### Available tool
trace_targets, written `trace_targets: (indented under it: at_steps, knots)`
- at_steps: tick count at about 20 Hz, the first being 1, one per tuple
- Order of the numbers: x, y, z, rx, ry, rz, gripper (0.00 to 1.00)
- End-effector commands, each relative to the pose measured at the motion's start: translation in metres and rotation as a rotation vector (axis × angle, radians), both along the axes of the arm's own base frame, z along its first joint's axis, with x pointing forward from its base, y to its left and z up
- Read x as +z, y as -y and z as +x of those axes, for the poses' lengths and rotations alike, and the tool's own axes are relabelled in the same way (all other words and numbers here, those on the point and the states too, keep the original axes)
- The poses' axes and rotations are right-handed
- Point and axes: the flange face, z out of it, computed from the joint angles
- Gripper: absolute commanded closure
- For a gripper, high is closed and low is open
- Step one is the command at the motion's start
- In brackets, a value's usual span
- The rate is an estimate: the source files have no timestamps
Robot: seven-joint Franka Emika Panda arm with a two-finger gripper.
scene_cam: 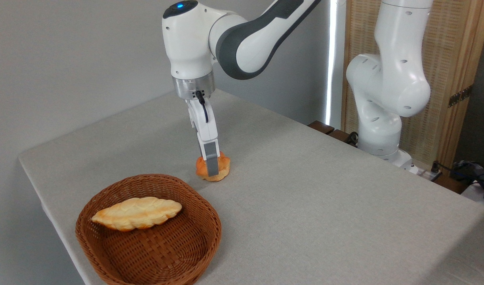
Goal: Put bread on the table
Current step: 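Lower the orange bun onto the table cloth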
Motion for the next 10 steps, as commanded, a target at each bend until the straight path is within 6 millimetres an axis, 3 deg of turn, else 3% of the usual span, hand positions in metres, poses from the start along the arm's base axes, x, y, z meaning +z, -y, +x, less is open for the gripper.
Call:
trace_targets:
  at_steps: [1, 5, 10]
  knots:
    - [0.003, -0.004, -0.001, -0.002, 0.012, -0.013, 0.00]
    - [0.012, -0.005, 0.001, 0.015, 0.025, -0.019, 0.00]
    - [0.054, -0.003, 0.020, 0.142, 0.085, -0.053, 0.00]
